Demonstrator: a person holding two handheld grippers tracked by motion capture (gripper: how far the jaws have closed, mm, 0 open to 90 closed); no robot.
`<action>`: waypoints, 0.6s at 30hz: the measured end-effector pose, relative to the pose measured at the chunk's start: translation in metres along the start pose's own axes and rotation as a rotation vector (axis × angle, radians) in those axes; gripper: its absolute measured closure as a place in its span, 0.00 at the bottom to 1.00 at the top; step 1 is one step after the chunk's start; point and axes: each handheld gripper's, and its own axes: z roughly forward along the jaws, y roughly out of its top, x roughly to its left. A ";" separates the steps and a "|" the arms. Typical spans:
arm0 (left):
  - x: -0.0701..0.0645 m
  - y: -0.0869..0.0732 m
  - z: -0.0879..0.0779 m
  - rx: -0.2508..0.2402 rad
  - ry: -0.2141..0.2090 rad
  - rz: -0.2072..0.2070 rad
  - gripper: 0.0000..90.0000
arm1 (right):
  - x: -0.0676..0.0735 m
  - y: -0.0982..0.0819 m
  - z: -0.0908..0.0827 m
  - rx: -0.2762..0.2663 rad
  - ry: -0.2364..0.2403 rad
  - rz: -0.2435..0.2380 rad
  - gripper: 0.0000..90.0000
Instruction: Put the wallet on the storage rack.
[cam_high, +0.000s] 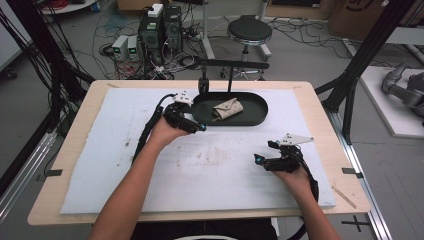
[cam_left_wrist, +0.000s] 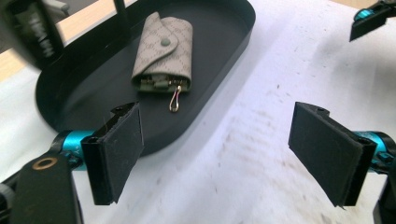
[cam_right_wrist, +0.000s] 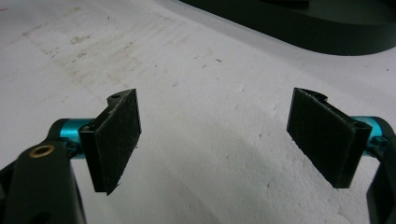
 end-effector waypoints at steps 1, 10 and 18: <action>-0.001 -0.003 -0.004 0.001 0.005 -0.003 0.20 | 0.000 0.000 0.000 0.001 0.001 0.000 0.20; -0.012 -0.040 -0.038 -0.029 0.050 -0.006 0.20 | -0.004 0.000 0.001 -0.004 -0.007 0.012 0.20; -0.024 -0.064 -0.059 -0.028 0.095 -0.002 0.20 | -0.007 0.000 0.000 -0.018 -0.011 0.023 0.20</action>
